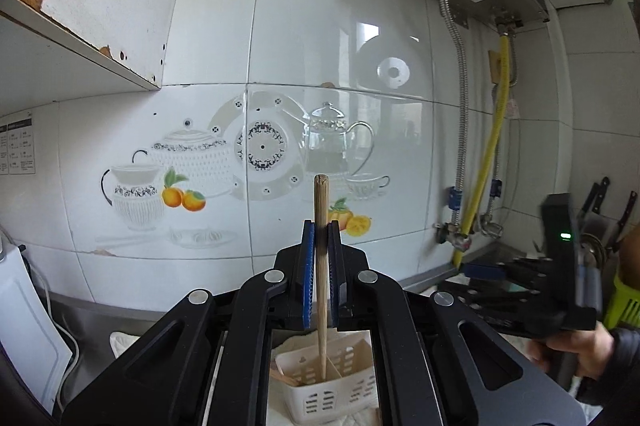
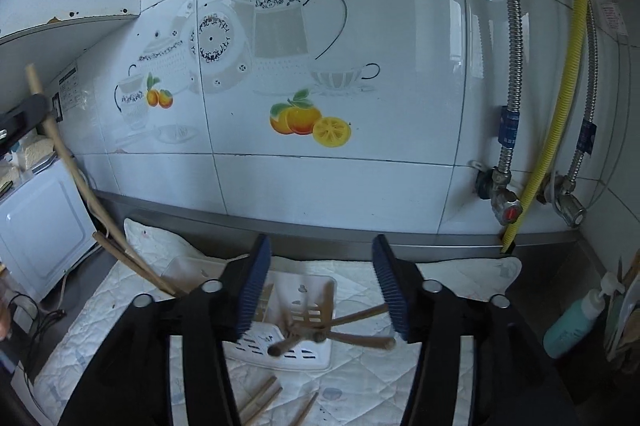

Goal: Organize utensils
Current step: 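Insert the chopsticks into the holder and open both tools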

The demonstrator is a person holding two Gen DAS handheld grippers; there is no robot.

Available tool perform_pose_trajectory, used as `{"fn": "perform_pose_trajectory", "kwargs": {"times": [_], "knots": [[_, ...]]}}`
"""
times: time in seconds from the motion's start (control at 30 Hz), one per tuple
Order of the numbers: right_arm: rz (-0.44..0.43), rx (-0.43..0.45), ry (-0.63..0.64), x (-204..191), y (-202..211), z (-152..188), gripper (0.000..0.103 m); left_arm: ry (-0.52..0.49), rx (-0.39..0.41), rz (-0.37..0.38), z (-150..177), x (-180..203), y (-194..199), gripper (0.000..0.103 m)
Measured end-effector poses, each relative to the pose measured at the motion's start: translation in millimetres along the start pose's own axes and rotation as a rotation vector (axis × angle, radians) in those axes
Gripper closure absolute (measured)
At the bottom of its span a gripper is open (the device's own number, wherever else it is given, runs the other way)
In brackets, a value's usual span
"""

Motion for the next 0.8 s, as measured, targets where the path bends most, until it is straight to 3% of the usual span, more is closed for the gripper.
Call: {"fn": "perform_pose_trajectory", "kwargs": {"times": [0.23,0.47,0.6,0.8], "knots": [[-0.012,0.032,-0.004,10,31,18,0.034,0.042,-0.049,-0.009,20,-12,-31,0.098],[-0.026,0.036,-0.017,15,62,55,0.030,0.092,-0.151,0.040,55,-18,-48,0.097],[-0.017,0.017,-0.040,14,75,84,0.029,0.094,-0.168,0.049,64,-15,-43,0.087],[-0.004,-0.075,-0.073,6,83,138,0.029,0.078,-0.169,0.039,72,-3,-19,0.056]]}}
Point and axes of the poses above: each gripper's, at about its wrist camera, not at the fingertips, and y roughly against the way its jaws point, x to its right, z to its underside, the point moved 1 cm from there along -y, roughly the way its jaws point, and after that the axes turned 10 degrees about z, right-handed, at the moved point
